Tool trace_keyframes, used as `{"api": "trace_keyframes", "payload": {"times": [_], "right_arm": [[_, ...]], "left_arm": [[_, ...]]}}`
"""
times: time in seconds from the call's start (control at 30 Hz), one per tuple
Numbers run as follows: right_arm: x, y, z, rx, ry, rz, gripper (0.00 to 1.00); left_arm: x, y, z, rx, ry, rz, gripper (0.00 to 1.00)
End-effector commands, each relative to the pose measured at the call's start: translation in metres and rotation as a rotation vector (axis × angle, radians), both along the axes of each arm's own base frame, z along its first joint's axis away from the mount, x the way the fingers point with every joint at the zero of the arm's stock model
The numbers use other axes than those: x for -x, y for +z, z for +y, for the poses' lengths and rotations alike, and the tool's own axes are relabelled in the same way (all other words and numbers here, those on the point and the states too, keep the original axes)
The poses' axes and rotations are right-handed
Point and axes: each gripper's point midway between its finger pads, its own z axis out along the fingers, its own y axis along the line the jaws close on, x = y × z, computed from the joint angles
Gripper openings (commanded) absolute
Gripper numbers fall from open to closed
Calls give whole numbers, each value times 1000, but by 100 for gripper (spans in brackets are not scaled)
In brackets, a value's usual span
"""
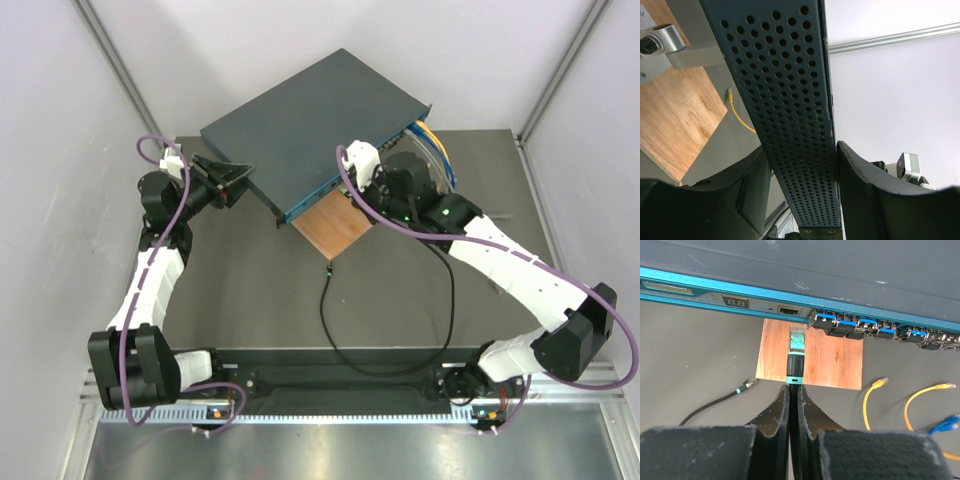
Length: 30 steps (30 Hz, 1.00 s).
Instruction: Insert the plug into the switch port
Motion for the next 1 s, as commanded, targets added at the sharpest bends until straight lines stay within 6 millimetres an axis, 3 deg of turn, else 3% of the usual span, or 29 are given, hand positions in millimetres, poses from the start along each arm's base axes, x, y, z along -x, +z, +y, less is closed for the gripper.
{"api": "trace_keyframes", "payload": {"times": [0.0, 0.37, 0.97], "right_arm": [[1, 30, 11, -66, 14, -49, 0], [5, 36, 19, -95, 48, -35, 0], [-8, 45, 22, -92, 20, -68, 0]], "left_arm": [[-2, 2, -16, -90, -20, -109, 0], [-3, 0, -15, -97, -17, -110, 0], [-1, -3, -16, -98, -22, -108, 0]]}}
